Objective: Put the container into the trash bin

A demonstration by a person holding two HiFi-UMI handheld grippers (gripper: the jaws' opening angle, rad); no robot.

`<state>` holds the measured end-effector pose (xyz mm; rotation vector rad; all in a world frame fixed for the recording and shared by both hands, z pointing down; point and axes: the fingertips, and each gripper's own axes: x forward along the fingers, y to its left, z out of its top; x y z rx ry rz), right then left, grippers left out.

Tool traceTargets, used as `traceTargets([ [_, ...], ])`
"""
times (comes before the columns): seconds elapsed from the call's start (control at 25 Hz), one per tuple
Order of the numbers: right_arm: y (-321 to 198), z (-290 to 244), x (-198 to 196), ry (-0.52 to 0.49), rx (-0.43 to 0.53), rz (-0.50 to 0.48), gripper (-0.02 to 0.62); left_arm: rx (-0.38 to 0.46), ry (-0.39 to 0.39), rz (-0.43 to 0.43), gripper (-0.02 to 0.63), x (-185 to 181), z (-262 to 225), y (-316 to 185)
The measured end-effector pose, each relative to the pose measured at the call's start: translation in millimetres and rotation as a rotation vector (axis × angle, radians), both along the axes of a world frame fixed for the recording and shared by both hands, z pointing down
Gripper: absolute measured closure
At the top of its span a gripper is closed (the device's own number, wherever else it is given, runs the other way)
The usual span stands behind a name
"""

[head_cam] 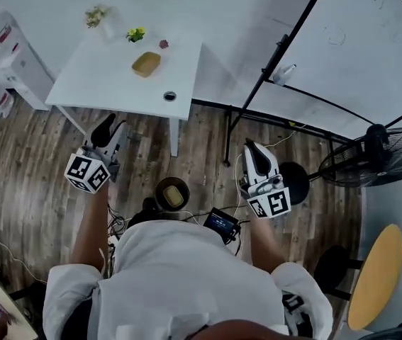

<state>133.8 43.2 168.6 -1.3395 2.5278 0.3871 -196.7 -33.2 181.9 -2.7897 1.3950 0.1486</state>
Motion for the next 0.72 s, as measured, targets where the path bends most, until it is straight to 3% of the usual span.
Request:
traceTargets([
  [0.12, -6, 1, -2, -0.002, -0.012, -0.011, 0.545, 0.007, 0.027, -0.021, 0.44, -16, -9, 9],
  [0.28, -7, -1, 0, 0.001, -0.002, -0.021, 0.545, -0.044, 0.083, -0.028, 0.44, -20, 9, 7],
  [0.72, -54, 10, 16, 0.003, -0.035, 0.015, 0.545, -0.094, 0.087, -0.042, 0.434, -20, 34, -46],
])
